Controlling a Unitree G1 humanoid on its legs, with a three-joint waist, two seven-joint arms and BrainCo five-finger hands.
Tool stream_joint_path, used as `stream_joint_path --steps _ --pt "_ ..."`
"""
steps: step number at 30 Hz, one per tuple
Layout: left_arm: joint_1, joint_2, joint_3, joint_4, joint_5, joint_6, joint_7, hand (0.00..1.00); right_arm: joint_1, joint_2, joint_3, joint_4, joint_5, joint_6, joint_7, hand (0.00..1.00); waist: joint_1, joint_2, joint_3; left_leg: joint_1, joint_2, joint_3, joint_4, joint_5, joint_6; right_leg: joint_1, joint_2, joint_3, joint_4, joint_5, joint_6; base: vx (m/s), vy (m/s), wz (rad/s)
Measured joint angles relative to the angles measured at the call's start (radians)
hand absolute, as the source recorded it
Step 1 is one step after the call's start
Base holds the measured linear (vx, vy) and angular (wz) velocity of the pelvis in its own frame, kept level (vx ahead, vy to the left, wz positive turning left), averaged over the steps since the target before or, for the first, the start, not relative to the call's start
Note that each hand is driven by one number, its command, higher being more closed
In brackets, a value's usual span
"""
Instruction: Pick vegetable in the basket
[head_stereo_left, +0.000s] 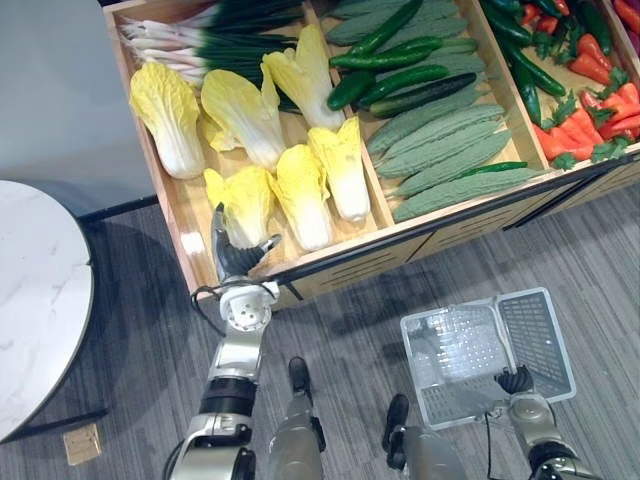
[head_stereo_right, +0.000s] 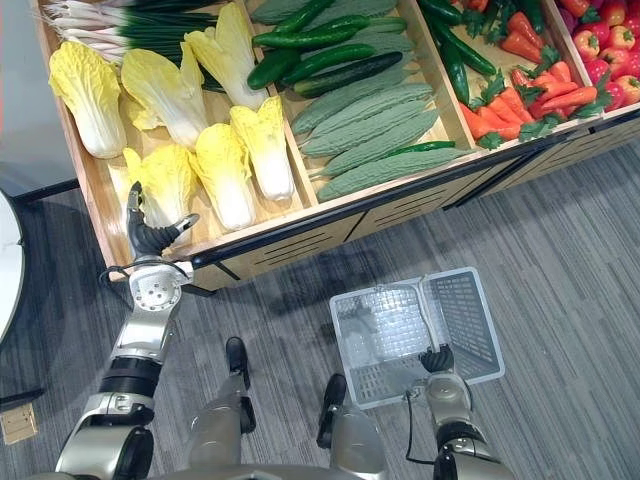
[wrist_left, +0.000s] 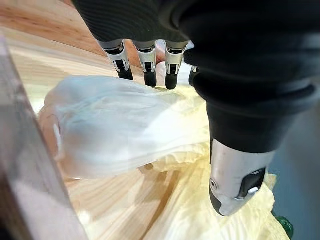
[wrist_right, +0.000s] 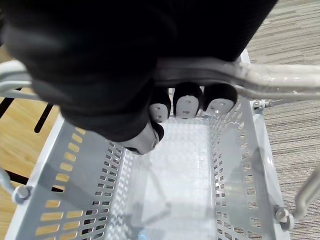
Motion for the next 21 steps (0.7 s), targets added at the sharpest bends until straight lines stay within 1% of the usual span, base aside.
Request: stream_joint_path --steps 8,14,15,21 --pt "0.001 0.001 0.042 0.046 0.003 0.036 0.005 0.0 -0.001 0.004 -0.003 0.0 -0.002 0.002 0.0 1.0 0.0 0.0 0.001 0.001 -0.002 -0.003 0.004 0.001 0.0 0.013 0.001 -0.007 -0.017 0.001 0.001 0.04 -0.008 0.02" --pt "-0.038 0.022 0.058 0.124 0.032 0.045 0.005 0.0 -0.007 0.003 -0.007 0.001 -0.002 0.002 0.0 1.0 -0.002 0.0 0.011 0.001 0.0 -0.001 0.002 0.001 0.0 0.013 -0.004 -0.006 -0.017 0.001 0.001 -0.01 0.003 0.0" --pt "-0.046 0.028 0.063 0.137 0.033 0.047 0.005 1.0 -0.008 0.003 -0.007 0.001 -0.002 0.002 0.0 1.0 -0.003 0.0 0.011 0.001 0.0 0.0 0.001 0.0 -0.001 0.013 -0.005 -0.006 -0.017 0.001 0.001 -0.04 0.018 -0.01" --pt "-0.095 0.078 0.056 0.182 0.053 0.065 0.0 1.0 -0.015 0.003 -0.007 0.001 -0.002 0.003 0.0 1.0 -0.003 -0.001 0.021 0.001 -0.002 0.002 -0.001 -0.008 -0.009 0.01 -0.007 -0.005 -0.016 0.001 0.003 0.0 0.0 0.0"
